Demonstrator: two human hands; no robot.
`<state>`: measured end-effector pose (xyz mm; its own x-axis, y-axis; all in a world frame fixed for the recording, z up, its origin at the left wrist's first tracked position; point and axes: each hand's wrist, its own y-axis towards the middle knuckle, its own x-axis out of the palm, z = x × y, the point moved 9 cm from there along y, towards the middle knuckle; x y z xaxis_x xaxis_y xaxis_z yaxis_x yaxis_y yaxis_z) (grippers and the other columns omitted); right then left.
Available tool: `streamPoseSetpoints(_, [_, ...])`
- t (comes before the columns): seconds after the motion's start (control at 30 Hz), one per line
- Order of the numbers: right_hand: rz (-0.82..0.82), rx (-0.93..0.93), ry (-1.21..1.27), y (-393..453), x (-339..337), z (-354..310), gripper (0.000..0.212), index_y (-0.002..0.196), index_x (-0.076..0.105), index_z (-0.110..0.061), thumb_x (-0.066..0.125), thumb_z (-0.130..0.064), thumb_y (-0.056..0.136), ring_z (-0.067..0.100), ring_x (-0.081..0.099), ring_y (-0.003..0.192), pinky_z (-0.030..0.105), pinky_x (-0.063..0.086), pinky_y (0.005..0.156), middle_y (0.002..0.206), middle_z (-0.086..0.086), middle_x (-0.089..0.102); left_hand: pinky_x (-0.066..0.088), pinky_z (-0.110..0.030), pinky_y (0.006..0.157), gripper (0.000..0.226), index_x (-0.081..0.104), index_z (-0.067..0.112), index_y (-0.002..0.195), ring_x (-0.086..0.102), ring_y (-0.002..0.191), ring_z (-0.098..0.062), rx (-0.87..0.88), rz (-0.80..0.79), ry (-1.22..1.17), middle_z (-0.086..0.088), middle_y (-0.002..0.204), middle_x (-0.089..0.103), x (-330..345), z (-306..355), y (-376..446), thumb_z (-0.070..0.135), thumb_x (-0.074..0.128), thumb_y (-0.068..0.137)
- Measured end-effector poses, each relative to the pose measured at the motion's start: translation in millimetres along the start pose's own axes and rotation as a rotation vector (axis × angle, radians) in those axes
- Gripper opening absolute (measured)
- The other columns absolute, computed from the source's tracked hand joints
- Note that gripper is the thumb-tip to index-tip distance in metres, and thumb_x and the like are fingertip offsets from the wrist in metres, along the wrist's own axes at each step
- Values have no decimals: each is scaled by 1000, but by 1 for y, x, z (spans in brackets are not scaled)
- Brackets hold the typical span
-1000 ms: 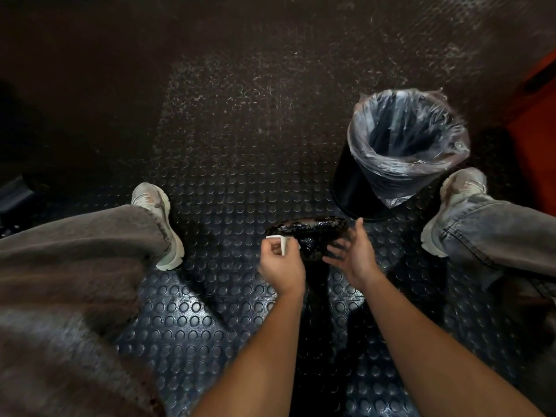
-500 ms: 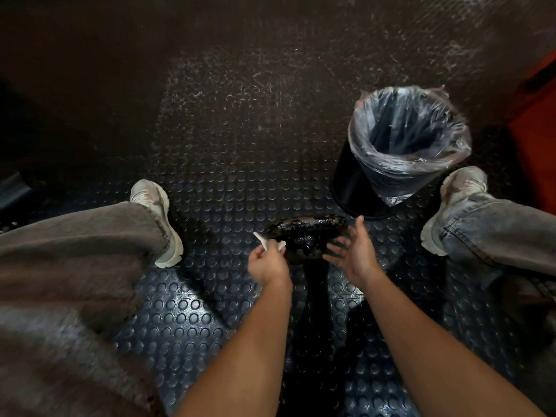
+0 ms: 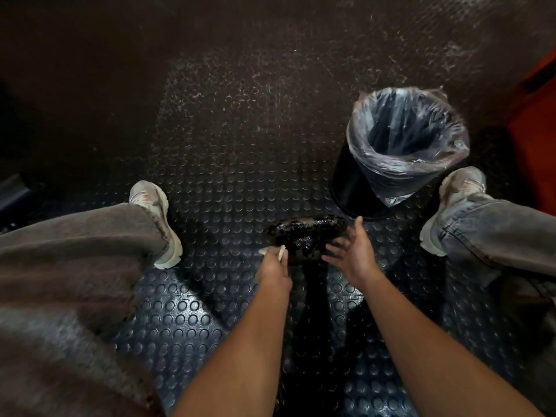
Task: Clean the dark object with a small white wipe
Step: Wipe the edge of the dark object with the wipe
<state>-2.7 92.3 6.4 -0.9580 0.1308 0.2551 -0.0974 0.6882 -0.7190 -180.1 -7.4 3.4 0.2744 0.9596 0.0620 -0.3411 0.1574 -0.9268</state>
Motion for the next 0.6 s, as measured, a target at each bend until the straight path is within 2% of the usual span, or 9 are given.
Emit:
streamPoseSetpoints(0.07, [-1, 2, -3, -1, 1, 0, 78, 154, 34, -19, 29, -72, 97, 36, 55, 122, 55, 53, 95, 131, 12, 55, 57, -17, 70, 6, 65, -3, 88, 69, 73, -10, 29, -11, -57, -7, 90, 69, 3, 5, -3, -1, 70, 85])
streamPoseSetpoints(0.13, [9, -1, 0, -2, 2, -1, 78, 154, 34, -19, 29, -72, 97, 37, 55, 122, 55, 53, 94, 135, 13, 53, 55, -16, 63, 10, 67, -3, 93, 71, 72, -12, 181, 23, -24, -9, 91, 72, 3, 13, -9, 3, 70, 85])
streamPoseSetpoints(0.27, [5, 2, 1, -3, 3, 0, 77, 155, 34, -20, 28, -72, 97, 37, 54, 124, 56, 52, 96, 139, 14, 52, 45, -23, 57, 11, 65, 11, 82, 59, 62, -8, 664, 96, 335, 4, 72, 66, 10, 33, -29, 13, 75, 81])
streamPoseSetpoints(0.37, [6, 4, 6, -4, 3, 0, 79, 155, 33, -20, 29, -73, 96, 36, 54, 124, 53, 54, 91, 142, 15, 51, 45, -25, 55, 13, 64, 15, 72, 55, 56, -10, 821, 61, 544, 5, 63, 65, 18, 41, -31, 15, 76, 77])
streamPoseSetpoints(0.43, [6, 8, 3, -5, 2, 0, 79, 155, 34, -20, 29, -73, 97, 36, 54, 124, 53, 54, 91, 142, 15, 51, 46, -25, 55, 12, 65, 16, 73, 58, 58, -13, 778, 54, 615, 3, 65, 66, 17, 40, -23, 16, 75, 77])
streamPoseSetpoints(0.5, [4, 9, 1, -5, 3, 0, 78, 155, 34, -21, 29, -73, 97, 36, 54, 125, 53, 55, 91, 142, 14, 51, 47, -24, 58, 12, 67, 14, 78, 63, 66, -17, 632, 85, 587, 2, 71, 68, 10, 34, -9, 19, 77, 78])
streamPoseSetpoints(0.6, [3, 10, -5, -6, 3, -1, 79, 156, 32, -22, 29, -73, 96, 36, 55, 124, 51, 56, 86, 142, 13, 52, 53, -27, 76, 13, 67, 8, 90, 72, 76, -16, 293, 66, 300, -1, 82, 73, -2, 15, 6, 13, 76, 82])
